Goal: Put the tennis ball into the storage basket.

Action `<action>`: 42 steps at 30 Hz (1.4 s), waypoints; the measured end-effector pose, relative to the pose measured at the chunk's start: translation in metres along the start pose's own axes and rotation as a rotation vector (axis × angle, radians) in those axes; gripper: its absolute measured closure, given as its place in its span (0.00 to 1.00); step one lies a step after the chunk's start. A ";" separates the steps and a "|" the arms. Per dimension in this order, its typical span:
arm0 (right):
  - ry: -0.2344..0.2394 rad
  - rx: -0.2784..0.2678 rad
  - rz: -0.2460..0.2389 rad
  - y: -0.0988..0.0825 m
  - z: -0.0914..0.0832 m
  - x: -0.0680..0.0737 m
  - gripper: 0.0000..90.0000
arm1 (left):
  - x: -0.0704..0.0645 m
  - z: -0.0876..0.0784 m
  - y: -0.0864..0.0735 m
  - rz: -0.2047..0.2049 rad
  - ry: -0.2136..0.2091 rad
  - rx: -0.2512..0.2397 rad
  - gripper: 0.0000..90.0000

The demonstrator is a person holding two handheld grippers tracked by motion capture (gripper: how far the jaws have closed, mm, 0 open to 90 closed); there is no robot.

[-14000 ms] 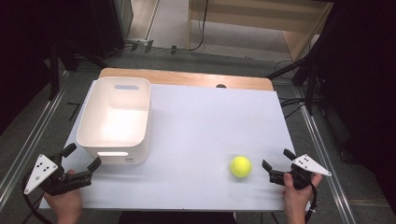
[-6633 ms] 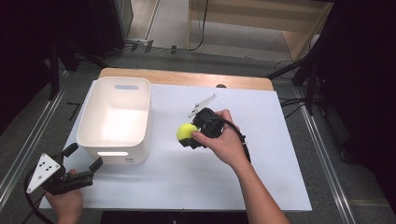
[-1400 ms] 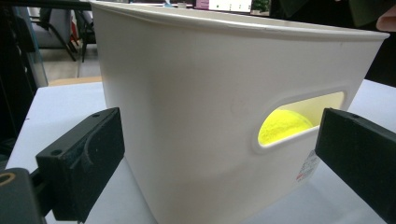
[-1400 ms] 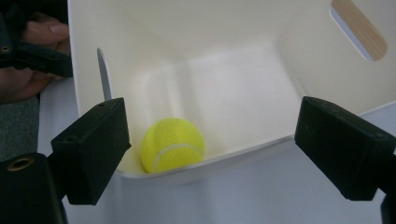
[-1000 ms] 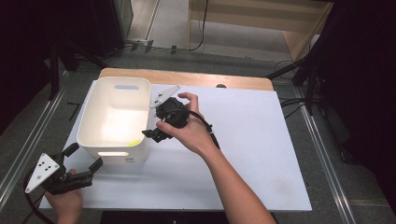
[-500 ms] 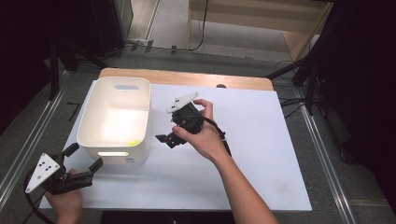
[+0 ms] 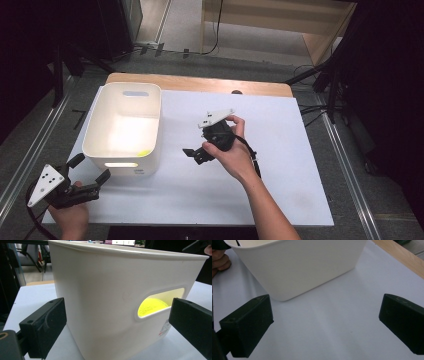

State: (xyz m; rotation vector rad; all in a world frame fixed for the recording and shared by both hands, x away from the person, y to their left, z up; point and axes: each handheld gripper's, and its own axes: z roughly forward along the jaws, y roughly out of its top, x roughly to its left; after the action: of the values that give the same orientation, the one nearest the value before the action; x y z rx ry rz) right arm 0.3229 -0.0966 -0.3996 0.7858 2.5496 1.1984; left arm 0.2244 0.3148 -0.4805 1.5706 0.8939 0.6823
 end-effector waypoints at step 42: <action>-0.170 -0.153 0.178 -0.112 -0.060 -0.023 0.00 | -0.001 0.001 -0.001 0.009 0.008 0.005 0.02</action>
State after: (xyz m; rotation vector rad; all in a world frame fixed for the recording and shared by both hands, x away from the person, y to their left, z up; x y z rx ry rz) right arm 0.2754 -0.2072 -0.4473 1.0471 2.2613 1.2992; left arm 0.2240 0.3132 -0.4813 1.5778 0.8951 0.6934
